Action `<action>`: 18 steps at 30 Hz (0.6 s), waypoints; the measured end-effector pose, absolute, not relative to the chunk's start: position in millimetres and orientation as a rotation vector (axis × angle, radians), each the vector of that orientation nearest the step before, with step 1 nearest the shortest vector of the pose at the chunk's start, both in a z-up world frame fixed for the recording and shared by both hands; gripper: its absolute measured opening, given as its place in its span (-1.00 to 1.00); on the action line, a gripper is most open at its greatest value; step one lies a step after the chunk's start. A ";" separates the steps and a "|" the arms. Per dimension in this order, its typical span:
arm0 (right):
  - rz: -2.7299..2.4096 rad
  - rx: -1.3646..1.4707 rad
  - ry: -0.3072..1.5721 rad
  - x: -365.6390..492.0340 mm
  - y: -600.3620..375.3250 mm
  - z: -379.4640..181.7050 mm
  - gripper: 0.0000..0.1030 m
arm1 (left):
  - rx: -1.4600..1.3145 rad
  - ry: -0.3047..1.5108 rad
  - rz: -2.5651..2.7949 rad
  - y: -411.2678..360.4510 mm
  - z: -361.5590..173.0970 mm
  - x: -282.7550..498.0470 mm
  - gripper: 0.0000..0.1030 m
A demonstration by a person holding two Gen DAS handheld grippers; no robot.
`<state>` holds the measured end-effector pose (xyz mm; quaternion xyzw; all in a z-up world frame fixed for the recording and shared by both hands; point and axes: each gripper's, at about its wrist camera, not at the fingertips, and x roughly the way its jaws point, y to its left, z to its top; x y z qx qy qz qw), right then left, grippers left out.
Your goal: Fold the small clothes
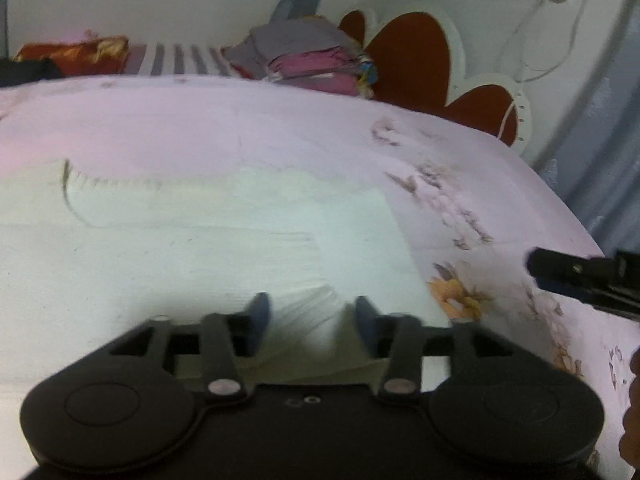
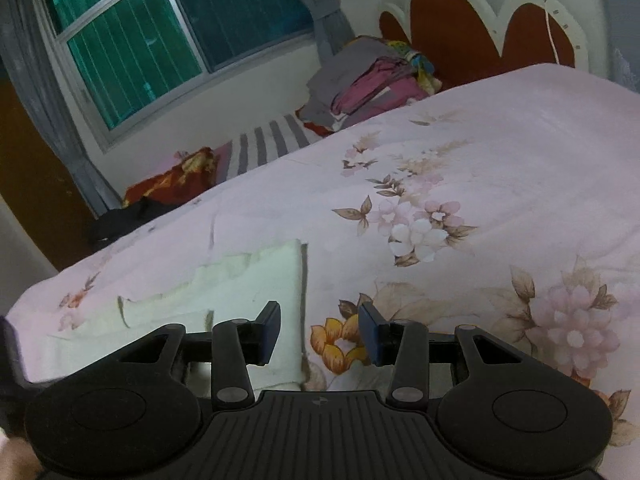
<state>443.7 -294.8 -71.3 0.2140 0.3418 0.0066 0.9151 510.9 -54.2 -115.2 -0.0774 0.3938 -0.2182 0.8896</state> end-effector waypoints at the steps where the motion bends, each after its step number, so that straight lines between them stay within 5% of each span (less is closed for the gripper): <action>1: 0.026 0.450 0.703 444.6 -295.2 -70.1 -0.16 | -0.149 0.796 -0.447 -50.7 -109.3 503.3 0.09; 13: 0.207 0.561 0.848 482.6 -224.5 -106.7 -0.16 | -0.173 0.778 0.099 148.4 -107.4 423.6 0.03; 18: 0.224 0.552 0.870 493.2 -205.6 -116.8 -0.16 | -0.221 0.800 0.109 174.1 -118.8 438.0 0.01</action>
